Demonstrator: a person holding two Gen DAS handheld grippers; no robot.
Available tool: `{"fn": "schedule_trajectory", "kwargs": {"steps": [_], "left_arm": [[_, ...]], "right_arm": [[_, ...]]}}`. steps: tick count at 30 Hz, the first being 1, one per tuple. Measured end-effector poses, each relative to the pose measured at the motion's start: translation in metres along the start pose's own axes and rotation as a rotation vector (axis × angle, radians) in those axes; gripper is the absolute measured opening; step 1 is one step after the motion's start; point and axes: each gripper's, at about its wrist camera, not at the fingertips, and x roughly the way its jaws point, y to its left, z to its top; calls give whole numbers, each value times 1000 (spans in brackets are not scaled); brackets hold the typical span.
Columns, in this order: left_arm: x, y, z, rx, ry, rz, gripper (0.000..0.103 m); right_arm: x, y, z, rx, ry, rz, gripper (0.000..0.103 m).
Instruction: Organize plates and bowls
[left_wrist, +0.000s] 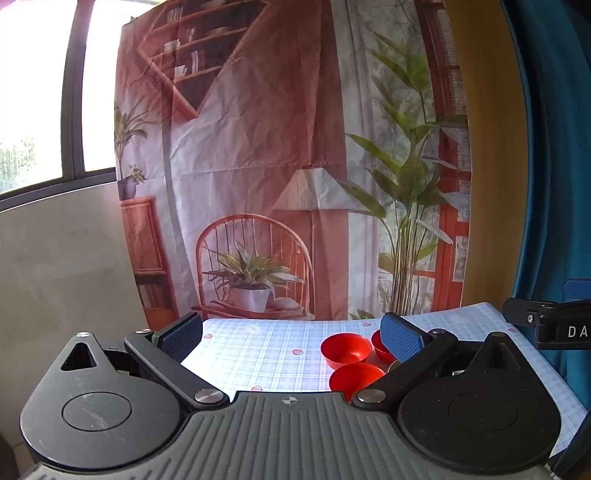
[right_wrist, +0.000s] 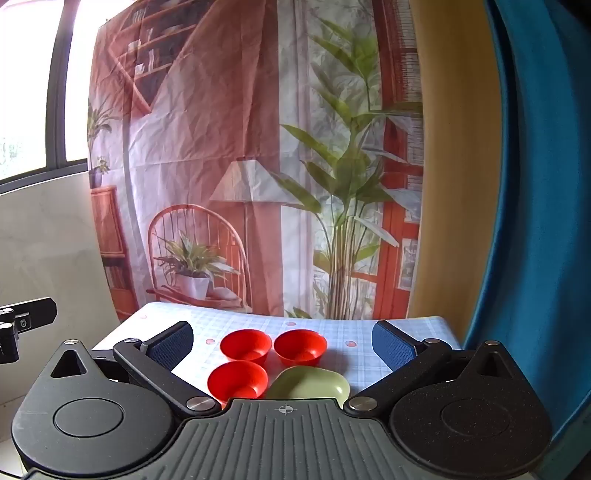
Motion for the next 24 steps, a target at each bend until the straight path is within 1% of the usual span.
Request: {"fn": "schedule_trajectory", "kwargs": {"steps": [3,5,15,18,24], "left_arm": [[-2,1,0,1,1,-5,103],[-6,2,5,-5,3,-11,103],[0,4,-1,-6,-4,-14,103],[0,5,-1,-8,-6,-14,103],[-1,4,-1,-7,-7,-18,103]], "right_arm": [[0,0,0,6,7,-1,103],[0,-1,0,4,5,4,103],[0,-11,-3,-1,6,-5,103],[-1,-3,0,-5,10,-4,103],[0,-1,-1,-7,8,-9,103]]}}
